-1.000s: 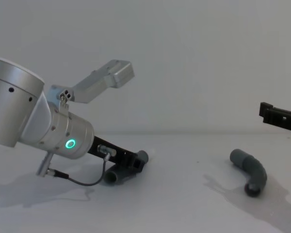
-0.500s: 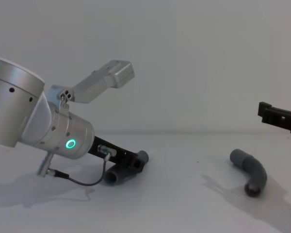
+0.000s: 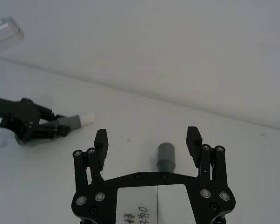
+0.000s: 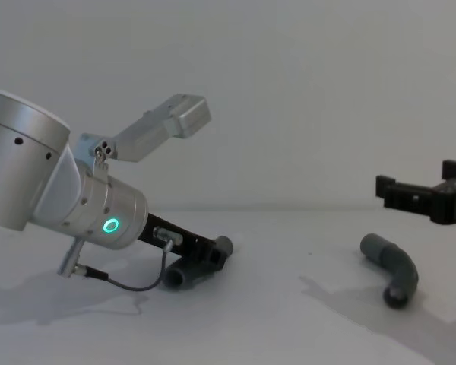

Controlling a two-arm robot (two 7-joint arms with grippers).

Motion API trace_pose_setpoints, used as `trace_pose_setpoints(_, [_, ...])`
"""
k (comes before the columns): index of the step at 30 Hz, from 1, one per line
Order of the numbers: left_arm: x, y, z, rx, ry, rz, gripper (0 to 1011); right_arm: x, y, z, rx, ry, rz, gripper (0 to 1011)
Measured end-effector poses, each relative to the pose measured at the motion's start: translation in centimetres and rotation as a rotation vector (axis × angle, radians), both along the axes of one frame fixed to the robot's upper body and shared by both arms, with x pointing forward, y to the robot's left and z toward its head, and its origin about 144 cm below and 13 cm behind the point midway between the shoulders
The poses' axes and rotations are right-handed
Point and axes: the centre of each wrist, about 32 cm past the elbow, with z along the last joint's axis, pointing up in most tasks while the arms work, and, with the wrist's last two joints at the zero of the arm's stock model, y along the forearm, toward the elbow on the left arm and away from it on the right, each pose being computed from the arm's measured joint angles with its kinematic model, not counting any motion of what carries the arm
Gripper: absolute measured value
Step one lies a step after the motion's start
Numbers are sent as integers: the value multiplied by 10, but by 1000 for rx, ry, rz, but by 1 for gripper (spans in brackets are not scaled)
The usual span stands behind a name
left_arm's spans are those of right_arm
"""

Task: Use both hands to pick up one end of the pipe from the table, align the ends, and insert them.

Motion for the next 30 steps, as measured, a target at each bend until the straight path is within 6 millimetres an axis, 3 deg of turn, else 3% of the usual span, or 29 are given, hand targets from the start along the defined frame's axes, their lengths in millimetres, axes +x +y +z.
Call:
trace_pose_setpoints(16, [0, 0, 0, 0, 0, 0, 354, 24, 6, 11, -4, 188, -20, 1001])
trace_pose_setpoints(30, [0, 0, 0, 0, 0, 0, 354, 42, 10, 7, -20, 292, -93, 1001])
